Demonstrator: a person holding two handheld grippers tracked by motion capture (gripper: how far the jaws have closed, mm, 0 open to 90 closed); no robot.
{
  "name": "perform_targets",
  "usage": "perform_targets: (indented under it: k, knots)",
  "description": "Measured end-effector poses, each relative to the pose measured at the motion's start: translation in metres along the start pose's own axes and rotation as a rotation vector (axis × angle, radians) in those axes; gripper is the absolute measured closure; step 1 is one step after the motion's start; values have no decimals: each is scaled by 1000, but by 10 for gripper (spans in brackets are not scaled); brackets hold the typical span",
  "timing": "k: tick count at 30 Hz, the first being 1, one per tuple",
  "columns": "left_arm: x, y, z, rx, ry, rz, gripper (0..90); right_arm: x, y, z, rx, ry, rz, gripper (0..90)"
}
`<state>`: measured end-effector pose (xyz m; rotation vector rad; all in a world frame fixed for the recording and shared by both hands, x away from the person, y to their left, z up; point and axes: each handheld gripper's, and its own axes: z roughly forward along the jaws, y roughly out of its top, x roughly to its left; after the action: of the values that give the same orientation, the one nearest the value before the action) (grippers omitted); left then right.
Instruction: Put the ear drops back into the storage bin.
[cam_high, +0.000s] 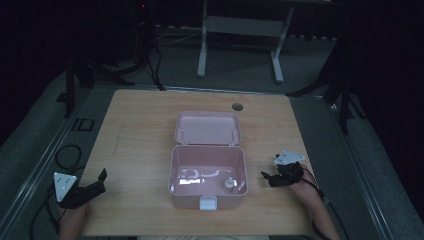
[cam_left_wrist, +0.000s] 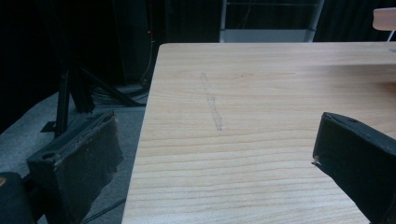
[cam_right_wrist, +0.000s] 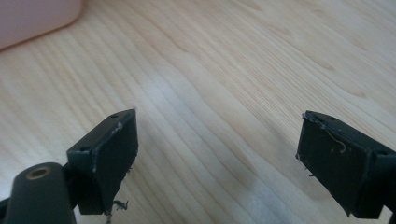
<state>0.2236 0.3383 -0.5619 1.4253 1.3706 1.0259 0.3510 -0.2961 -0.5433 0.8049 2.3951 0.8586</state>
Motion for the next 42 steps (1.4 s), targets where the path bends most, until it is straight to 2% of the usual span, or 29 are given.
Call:
perform_targets:
  k: [4, 8, 12, 14, 16, 20, 25, 29, 34, 39, 40, 42]
  knots:
    - [0, 0, 0, -1, 1, 0, 14, 1, -9, -3, -49, -47, 72, 110]
    - [0, 0, 0, 0, 0, -1, 14, 3, -16, -7, -103, -116, 134, 110]
    - [0, 0, 0, -2, 2, 0, 14, 4, -24, -11, -110, -175, 171, 110]
    - [0, 0, 0, -3, 2, 2, 14, 3, -27, -14, -121, -178, 201, 110]
    - [0, 0, 0, -2, 2, 2, 14, 2, -30, -17, -111, -208, 221, 110]
    - [0, 0, 0, -2, 1, 2, 14, 0, -37, -24, -134, -254, 289, 110]
    - [0, 0, 0, -3, 2, 4, 14, -7, -45, -30, -167, -346, 374, 110]
    - [0, 0, 0, -1, 2, 3, 14, -13, -50, -33, -195, -355, 441, 110]
    - [0, 0, 0, -2, 1, 3, 14, -14, -50, -33, -205, -372, 452, 110]
    - [0, 0, 0, -1, 2, 2, 14, -17, -50, -33, -220, -366, 475, 110]
    - [0, 0, 0, 0, 3, 1, 14, -19, -50, -33, -220, -379, 499, 111]
    - [0, 0, 0, 1, 3, 3, 14, -21, -51, -33, -225, -372, 516, 111]
